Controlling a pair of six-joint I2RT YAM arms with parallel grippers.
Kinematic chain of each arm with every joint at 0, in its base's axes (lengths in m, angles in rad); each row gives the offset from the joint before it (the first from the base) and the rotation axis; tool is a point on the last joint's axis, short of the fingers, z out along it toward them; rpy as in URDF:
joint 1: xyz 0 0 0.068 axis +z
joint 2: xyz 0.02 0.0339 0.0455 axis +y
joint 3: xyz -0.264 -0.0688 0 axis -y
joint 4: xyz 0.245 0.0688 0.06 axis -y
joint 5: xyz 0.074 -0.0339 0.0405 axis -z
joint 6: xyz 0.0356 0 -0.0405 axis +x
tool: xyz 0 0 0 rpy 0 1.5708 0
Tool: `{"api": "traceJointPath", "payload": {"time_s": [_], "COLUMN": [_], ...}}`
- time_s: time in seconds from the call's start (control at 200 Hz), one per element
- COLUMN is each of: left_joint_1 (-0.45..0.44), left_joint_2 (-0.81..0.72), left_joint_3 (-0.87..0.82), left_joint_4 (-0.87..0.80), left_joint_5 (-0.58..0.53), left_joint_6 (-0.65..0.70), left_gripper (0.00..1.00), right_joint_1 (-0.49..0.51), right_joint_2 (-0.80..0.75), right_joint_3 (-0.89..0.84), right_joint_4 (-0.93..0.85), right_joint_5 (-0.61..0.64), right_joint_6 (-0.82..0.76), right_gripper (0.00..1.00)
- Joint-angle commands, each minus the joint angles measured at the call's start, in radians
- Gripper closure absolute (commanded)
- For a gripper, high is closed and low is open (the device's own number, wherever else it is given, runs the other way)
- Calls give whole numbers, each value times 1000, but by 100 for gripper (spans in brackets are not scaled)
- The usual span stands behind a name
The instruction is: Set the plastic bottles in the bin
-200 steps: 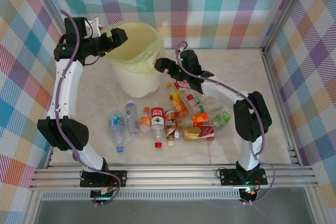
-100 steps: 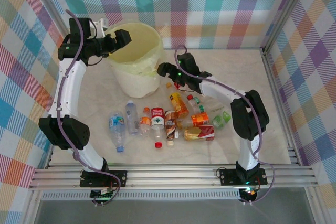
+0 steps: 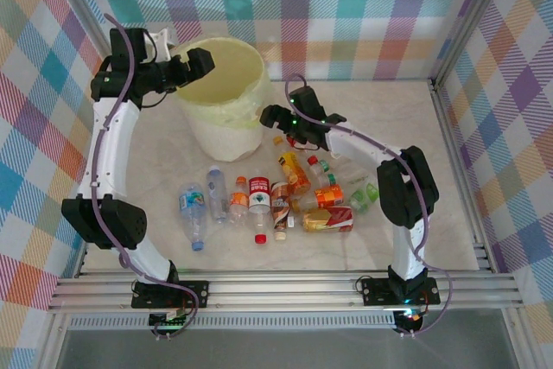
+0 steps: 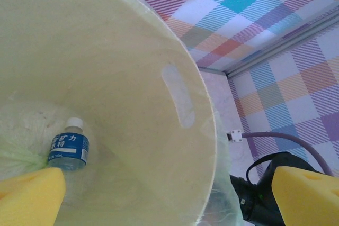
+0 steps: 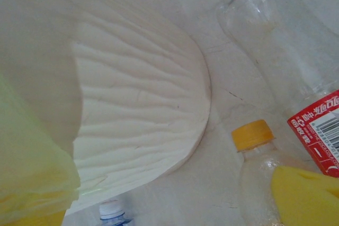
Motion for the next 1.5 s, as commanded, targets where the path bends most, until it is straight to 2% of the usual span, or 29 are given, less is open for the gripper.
{"api": "traceJointPath", "payload": {"time_s": [0.0, 0.54, 0.835, 1.1, 1.22, 1.355, 1.495], "left_joint_1": [-4, -3, -3, -7, -35, -112, -229], "left_joint_2": [-52, -101, -150, -250, -300, -351, -412], "left_joint_3": [40, 15, 4, -107, -187, -275, -385], "left_joint_4": [-23, -60, -53, 25, 66, 77, 128], "left_joint_5": [-8, -24, -28, 41, 96, 135, 154], "left_joint_6": [20, 48, 60, 99, 103, 147, 182], "left_gripper": [0, 0, 0, 0, 0, 0, 0], "right_joint_1": [0, -5, -6, -6, -5, -5, -9], "right_joint_2": [27, 28, -155, -368, -483, -629, -724], "right_joint_3": [23, 46, -90, -247, -315, -428, -450], "right_joint_4": [-64, -155, -86, -92, -163, -222, -437], "right_joint_5": [20, 33, -17, -67, 10, 161, 335], "right_joint_6": [-10, -65, -181, -275, -284, -308, -206], "right_gripper": [4, 2, 0, 0, 0, 0, 0]}}
